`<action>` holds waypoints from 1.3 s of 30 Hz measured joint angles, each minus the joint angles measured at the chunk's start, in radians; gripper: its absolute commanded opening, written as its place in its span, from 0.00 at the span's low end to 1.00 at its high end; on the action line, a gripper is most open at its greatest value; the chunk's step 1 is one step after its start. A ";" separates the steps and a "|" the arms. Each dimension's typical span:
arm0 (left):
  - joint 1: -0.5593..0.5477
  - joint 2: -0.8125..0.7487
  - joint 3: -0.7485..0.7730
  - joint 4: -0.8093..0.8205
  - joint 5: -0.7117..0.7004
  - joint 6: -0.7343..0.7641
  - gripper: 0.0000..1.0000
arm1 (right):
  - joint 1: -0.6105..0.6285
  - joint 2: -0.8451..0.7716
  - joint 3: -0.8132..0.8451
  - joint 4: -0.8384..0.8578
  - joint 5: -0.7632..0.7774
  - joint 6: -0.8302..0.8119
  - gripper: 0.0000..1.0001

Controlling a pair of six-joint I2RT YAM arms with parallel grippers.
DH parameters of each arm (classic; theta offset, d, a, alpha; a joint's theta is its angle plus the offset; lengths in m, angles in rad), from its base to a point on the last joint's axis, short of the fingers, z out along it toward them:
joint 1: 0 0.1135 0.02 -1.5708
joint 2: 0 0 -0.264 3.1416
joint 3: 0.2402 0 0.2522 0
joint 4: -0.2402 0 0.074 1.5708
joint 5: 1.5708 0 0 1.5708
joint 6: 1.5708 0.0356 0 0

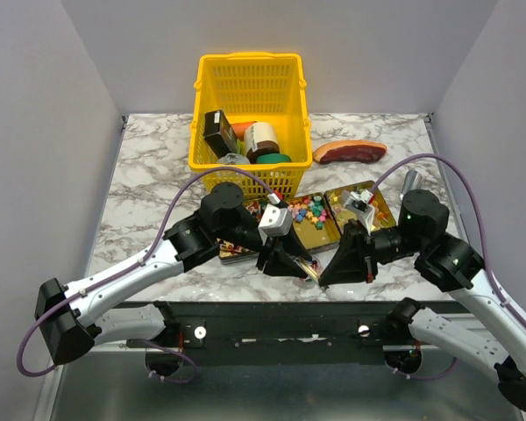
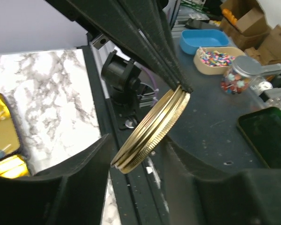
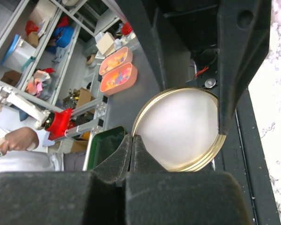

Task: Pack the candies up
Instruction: Close the bottle lid on the packing bottle.

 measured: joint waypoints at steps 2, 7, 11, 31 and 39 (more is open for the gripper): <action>-0.002 -0.001 0.000 0.002 0.008 0.002 0.29 | 0.000 -0.004 -0.012 0.005 -0.008 0.005 0.01; -0.009 -0.013 -0.016 -0.009 0.071 0.017 0.12 | 0.000 -0.029 -0.037 0.019 -0.027 0.034 0.14; -0.019 -0.016 -0.029 0.008 0.090 0.001 0.06 | 0.000 -0.044 -0.054 0.030 -0.012 0.055 0.41; -0.018 0.024 -0.318 0.255 -0.444 -0.617 0.02 | 0.000 -0.208 -0.254 -0.084 0.872 0.148 0.76; -0.018 0.112 -0.416 0.284 -0.634 -0.834 0.02 | 0.000 -0.165 -0.325 -0.138 1.039 0.177 0.75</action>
